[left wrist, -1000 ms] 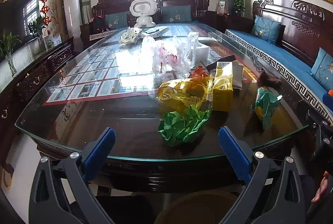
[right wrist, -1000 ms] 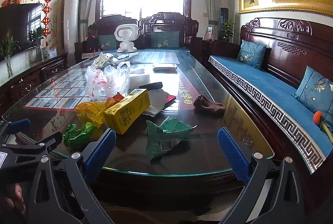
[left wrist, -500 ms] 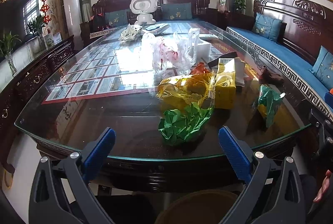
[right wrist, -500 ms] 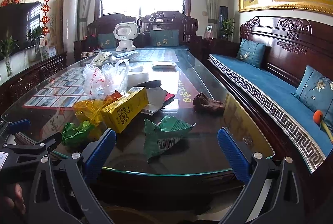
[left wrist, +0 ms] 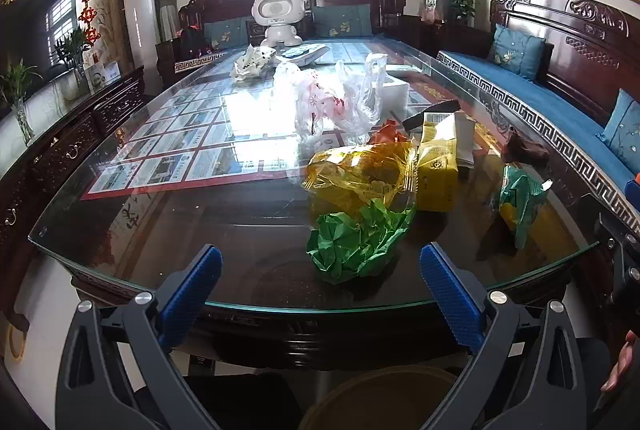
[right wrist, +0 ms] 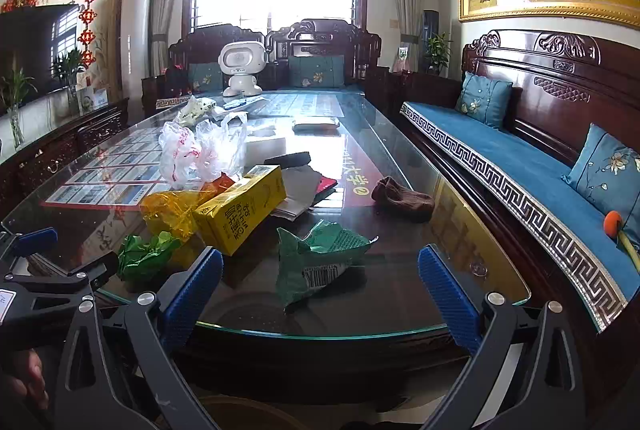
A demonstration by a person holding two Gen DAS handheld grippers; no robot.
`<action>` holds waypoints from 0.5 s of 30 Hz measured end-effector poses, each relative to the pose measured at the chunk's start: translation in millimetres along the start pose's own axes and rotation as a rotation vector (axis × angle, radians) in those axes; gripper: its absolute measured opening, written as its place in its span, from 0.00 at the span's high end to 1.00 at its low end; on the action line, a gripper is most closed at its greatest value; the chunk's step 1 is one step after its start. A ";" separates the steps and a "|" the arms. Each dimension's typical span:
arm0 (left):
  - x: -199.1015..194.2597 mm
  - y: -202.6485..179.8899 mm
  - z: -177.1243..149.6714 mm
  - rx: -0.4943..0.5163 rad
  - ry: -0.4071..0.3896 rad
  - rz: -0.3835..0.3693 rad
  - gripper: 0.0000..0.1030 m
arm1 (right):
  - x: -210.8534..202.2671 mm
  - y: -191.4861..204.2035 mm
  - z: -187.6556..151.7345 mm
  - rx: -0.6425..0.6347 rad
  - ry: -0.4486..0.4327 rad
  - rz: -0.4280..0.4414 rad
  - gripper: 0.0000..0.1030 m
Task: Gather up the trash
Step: 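Move both tools toward the trash items on the glass table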
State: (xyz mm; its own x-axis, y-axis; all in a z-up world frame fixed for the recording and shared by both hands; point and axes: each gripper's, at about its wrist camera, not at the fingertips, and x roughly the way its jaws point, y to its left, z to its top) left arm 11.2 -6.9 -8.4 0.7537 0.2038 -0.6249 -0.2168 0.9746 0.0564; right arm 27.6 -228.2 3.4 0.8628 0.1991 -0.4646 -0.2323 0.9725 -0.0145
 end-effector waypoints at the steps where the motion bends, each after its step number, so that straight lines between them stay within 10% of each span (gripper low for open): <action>1: 0.7 0.2 0.2 0.001 0.001 0.000 0.04 | 0.6 -0.1 -0.1 0.001 0.002 -0.001 0.08; 15: 12.0 8.7 1.3 -0.026 0.031 -0.005 0.04 | 5.0 -0.4 -4.6 0.005 0.020 0.008 0.08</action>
State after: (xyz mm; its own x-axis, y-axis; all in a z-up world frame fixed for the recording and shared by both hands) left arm 19.2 4.2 -14.4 0.7352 0.1952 -0.6492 -0.2294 0.9728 0.0327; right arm 29.9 -228.1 -3.0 0.8518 0.2047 -0.4823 -0.2371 0.9715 -0.0064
